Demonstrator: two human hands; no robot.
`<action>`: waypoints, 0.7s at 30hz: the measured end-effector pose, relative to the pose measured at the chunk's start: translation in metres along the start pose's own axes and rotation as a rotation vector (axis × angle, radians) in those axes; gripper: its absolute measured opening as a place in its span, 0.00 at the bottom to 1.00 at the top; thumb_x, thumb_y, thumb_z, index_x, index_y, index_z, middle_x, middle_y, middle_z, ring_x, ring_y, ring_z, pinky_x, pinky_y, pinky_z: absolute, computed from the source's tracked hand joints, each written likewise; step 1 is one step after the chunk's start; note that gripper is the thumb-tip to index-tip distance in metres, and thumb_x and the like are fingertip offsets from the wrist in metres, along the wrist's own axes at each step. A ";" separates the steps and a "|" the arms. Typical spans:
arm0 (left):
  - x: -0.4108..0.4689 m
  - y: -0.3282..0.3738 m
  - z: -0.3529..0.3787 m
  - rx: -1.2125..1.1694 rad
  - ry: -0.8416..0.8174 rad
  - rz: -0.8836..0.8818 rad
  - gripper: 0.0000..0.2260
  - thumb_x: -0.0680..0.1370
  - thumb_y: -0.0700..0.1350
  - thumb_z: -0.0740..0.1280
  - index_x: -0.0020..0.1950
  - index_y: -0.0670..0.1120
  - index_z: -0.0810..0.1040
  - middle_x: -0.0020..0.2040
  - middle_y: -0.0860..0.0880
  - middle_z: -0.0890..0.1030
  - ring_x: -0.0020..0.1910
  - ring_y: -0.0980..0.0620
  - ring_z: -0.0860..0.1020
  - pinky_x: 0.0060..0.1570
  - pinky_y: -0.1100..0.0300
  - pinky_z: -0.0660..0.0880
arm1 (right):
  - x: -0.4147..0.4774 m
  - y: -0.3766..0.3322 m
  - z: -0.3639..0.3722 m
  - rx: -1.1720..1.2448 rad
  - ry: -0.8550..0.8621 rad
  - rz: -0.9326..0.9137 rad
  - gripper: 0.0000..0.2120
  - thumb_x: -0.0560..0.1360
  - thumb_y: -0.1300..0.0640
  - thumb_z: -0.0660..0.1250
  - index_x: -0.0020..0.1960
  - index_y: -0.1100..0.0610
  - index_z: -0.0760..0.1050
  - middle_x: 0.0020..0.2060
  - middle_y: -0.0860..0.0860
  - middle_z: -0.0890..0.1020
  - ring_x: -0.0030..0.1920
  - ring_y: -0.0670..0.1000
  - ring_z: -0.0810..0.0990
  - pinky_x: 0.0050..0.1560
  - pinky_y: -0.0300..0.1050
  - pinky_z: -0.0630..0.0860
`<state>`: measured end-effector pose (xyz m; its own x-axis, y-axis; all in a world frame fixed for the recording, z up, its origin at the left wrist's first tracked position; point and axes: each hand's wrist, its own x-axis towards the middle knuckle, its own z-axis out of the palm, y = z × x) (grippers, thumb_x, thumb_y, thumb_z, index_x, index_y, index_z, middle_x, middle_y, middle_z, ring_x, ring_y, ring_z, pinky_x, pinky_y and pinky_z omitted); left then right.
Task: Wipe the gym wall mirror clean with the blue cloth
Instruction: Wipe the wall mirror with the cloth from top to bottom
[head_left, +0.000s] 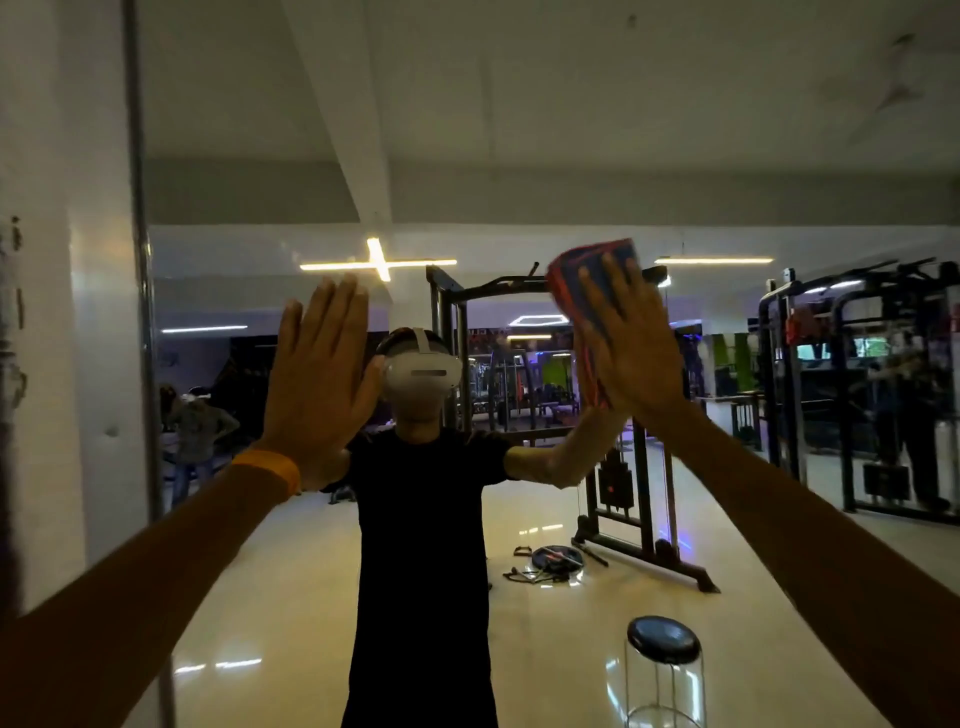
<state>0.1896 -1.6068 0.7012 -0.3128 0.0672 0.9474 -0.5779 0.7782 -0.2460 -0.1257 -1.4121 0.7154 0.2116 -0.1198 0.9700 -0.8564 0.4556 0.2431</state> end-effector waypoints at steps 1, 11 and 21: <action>-0.012 -0.005 -0.001 -0.011 0.009 -0.013 0.32 0.85 0.55 0.53 0.84 0.41 0.52 0.85 0.41 0.51 0.84 0.41 0.48 0.81 0.36 0.47 | 0.008 0.003 -0.005 0.036 -0.011 0.172 0.27 0.88 0.45 0.44 0.84 0.47 0.41 0.83 0.57 0.54 0.83 0.55 0.41 0.81 0.64 0.49; -0.027 -0.016 -0.004 0.034 -0.011 -0.019 0.34 0.84 0.58 0.50 0.85 0.41 0.51 0.85 0.41 0.50 0.84 0.41 0.47 0.81 0.38 0.45 | -0.023 -0.040 -0.007 0.056 -0.061 -0.139 0.27 0.87 0.45 0.50 0.84 0.51 0.51 0.83 0.55 0.49 0.82 0.62 0.54 0.80 0.65 0.53; -0.026 -0.015 -0.003 0.034 -0.001 -0.016 0.33 0.84 0.58 0.50 0.84 0.40 0.52 0.85 0.39 0.52 0.84 0.39 0.49 0.81 0.36 0.48 | -0.042 -0.078 -0.001 0.104 -0.099 -0.247 0.29 0.85 0.50 0.55 0.84 0.48 0.49 0.83 0.56 0.56 0.83 0.60 0.53 0.80 0.67 0.53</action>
<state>0.2086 -1.6181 0.6805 -0.3036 0.0543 0.9512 -0.6084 0.7573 -0.2374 -0.0673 -1.4415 0.6557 0.3776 -0.3037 0.8748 -0.8294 0.3091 0.4653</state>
